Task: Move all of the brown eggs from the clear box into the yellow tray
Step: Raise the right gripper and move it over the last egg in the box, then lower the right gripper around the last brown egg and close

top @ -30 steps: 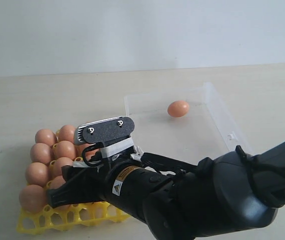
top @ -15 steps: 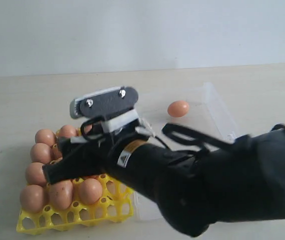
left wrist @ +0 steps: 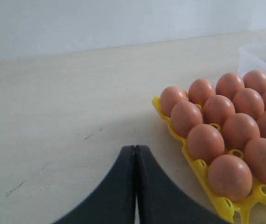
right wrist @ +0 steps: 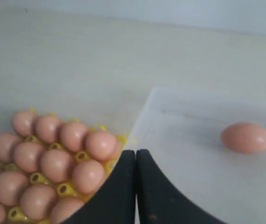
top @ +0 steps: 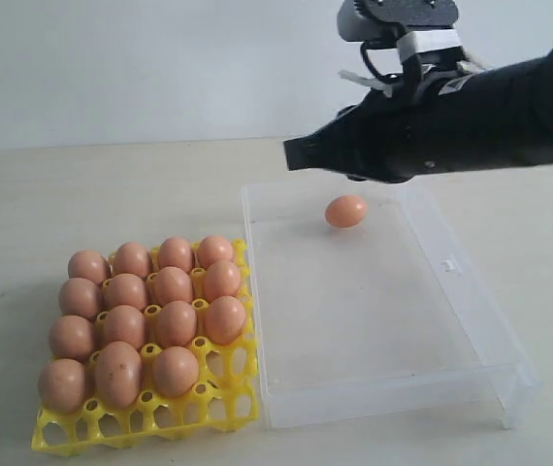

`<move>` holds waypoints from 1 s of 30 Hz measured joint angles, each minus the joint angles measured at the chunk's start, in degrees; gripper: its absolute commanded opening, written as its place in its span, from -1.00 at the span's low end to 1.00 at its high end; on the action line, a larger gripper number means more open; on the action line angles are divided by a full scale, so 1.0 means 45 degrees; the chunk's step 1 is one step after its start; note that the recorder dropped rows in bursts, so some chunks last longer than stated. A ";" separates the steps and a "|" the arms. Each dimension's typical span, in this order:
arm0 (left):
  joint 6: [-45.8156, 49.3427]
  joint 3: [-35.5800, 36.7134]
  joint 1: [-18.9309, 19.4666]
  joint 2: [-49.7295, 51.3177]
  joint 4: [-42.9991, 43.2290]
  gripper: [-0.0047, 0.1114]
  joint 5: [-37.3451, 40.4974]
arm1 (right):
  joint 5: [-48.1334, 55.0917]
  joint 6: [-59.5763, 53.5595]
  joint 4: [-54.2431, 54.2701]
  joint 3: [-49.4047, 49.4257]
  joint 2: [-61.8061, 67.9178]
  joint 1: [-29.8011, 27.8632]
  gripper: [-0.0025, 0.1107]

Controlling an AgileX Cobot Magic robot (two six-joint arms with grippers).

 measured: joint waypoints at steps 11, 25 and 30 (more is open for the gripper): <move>0.0000 0.0000 0.0000 0.0000 0.0000 -0.92 0.0000 | 0.4279 0.5683 -0.1654 -0.5407 0.5685 -0.3028 -0.08; 0.0000 0.0000 0.0000 0.0000 0.0000 -0.92 0.0000 | 0.3798 0.6379 -0.0094 -0.6436 0.8422 -0.3651 -0.08; 0.0000 0.0000 0.0000 0.0000 0.0000 -0.92 0.0000 | 0.3780 0.6379 0.0123 -0.6456 0.8697 -0.3651 -0.08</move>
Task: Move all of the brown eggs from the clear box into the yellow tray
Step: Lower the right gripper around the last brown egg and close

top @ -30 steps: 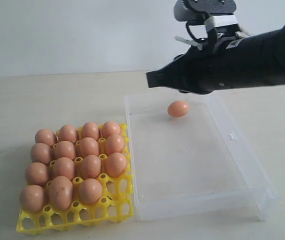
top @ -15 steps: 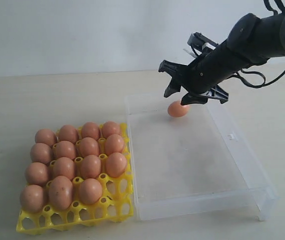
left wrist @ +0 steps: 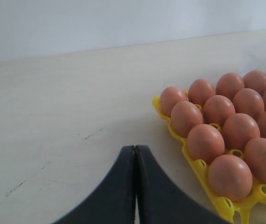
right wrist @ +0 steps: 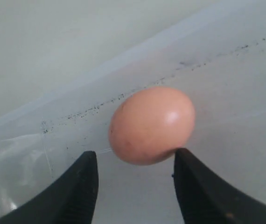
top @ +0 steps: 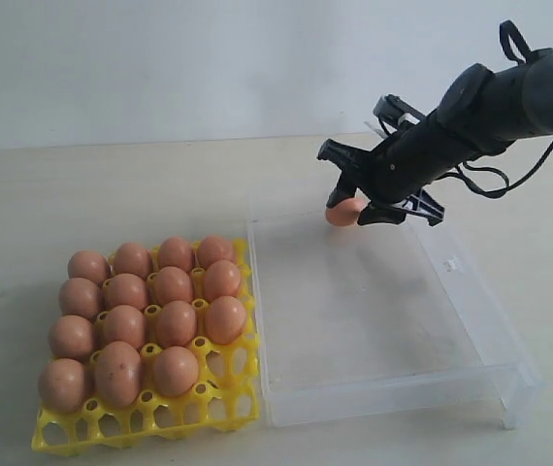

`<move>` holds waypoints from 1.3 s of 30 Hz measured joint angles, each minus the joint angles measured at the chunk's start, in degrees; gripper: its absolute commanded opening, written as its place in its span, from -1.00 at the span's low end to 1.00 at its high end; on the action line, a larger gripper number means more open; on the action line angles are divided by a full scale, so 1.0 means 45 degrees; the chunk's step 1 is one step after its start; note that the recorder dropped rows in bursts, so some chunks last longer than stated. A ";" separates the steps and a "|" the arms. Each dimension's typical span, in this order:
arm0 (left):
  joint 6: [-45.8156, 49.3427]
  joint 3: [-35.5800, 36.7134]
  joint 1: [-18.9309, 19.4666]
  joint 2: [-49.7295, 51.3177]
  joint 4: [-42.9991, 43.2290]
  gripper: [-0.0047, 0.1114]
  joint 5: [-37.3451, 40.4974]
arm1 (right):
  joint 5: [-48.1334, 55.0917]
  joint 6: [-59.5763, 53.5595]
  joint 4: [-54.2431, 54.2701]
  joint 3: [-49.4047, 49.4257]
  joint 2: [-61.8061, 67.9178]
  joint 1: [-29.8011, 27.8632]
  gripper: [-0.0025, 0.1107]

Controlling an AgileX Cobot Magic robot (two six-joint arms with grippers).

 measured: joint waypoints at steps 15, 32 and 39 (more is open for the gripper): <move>0.0000 0.0000 0.0000 0.0000 0.0000 -0.92 0.0000 | -0.0551 0.0083 0.0177 -0.0030 0.0362 -0.0188 0.13; 0.0000 0.0000 0.0000 0.0000 0.0000 -0.92 0.0000 | -0.1749 0.0243 0.0256 -0.0030 0.0493 -0.0208 0.13; 0.0000 0.0000 0.0000 0.0000 0.0000 -0.92 0.0000 | -0.1930 0.0293 0.0256 -0.0075 0.0843 -0.0208 0.13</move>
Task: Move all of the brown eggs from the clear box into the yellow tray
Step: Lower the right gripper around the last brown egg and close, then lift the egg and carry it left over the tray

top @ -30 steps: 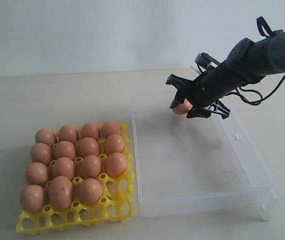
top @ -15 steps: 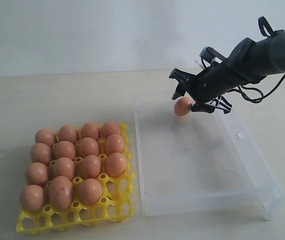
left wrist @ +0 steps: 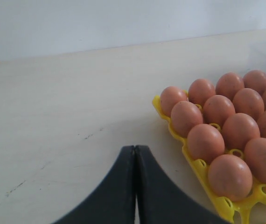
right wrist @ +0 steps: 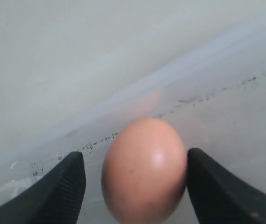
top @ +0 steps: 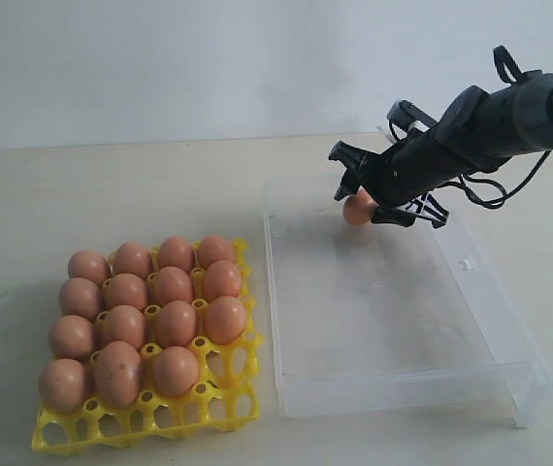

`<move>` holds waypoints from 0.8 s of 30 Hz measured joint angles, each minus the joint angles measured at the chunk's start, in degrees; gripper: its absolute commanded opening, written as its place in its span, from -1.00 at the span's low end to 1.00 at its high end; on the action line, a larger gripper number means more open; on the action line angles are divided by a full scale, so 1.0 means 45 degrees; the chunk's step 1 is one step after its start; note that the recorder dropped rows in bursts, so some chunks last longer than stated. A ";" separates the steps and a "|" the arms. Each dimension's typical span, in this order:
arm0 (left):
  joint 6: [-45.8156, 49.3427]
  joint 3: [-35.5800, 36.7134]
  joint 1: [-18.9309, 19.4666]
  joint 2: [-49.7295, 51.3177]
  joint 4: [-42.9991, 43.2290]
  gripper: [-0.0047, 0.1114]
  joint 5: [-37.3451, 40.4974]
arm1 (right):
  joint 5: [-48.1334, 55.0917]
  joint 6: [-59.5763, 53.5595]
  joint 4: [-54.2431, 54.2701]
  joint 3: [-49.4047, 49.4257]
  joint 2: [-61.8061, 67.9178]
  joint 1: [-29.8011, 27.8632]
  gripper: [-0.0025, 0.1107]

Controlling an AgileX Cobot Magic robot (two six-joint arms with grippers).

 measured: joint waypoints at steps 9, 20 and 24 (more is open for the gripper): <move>0.0000 0.0000 0.0000 0.0000 0.0000 -0.92 0.0000 | -0.0731 0.0000 0.0023 -0.0029 0.0154 0.0000 -0.04; 0.0000 0.0000 0.0000 0.0000 0.0000 -0.92 0.0000 | -0.0809 -0.0860 0.0023 -0.0029 0.0183 0.0080 -0.96; 0.0000 0.0000 0.0000 0.0000 0.0000 -0.92 0.0000 | -0.0876 -0.1255 -0.0304 -0.0029 0.0073 0.0308 -0.96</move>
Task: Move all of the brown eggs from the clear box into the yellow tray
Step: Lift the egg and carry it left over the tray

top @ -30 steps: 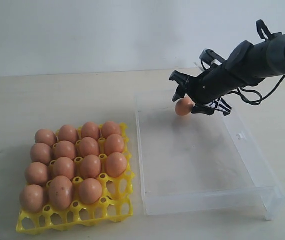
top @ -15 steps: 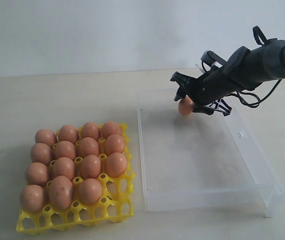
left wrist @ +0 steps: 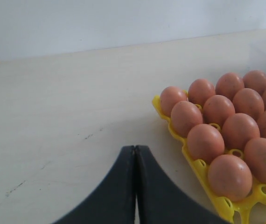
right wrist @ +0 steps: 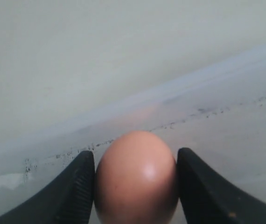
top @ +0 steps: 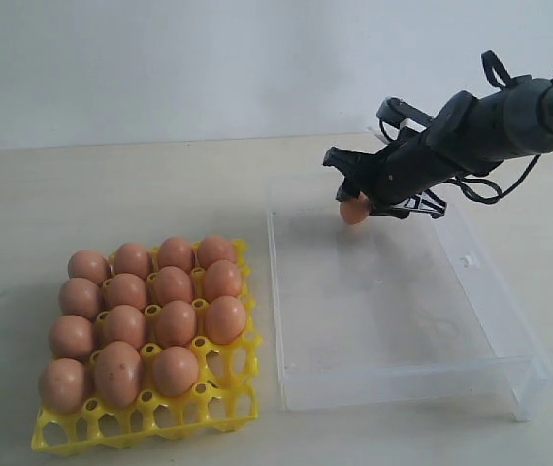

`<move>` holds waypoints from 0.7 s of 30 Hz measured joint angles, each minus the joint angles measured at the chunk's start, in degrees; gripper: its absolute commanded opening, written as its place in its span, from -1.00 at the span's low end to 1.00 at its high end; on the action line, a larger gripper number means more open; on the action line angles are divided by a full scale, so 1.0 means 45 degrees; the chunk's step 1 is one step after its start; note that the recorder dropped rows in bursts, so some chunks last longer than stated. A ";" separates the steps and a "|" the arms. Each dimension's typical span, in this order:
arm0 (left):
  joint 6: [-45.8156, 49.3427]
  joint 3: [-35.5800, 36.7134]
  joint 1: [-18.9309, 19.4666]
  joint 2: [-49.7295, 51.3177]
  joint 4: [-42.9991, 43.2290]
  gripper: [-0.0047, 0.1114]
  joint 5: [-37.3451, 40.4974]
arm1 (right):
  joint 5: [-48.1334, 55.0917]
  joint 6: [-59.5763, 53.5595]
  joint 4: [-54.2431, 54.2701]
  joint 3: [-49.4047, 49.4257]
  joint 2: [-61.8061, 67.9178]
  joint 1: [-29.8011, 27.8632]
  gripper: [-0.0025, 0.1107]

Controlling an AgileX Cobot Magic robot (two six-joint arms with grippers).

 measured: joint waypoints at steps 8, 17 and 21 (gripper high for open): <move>0.0000 0.0000 0.0000 0.0000 0.0000 -0.92 0.0000 | -0.1989 -0.1471 -0.0832 0.1340 -0.2173 0.1132 -0.96; 0.0000 0.0000 0.0000 0.0000 0.0000 -0.92 0.0000 | -0.4534 -0.3153 -0.1104 0.4811 -0.5671 0.4369 -0.96; 0.0000 0.0000 0.0000 0.0000 0.0000 -0.92 0.0000 | -0.4936 -0.3354 -0.1105 0.5918 -0.6411 0.6429 -0.96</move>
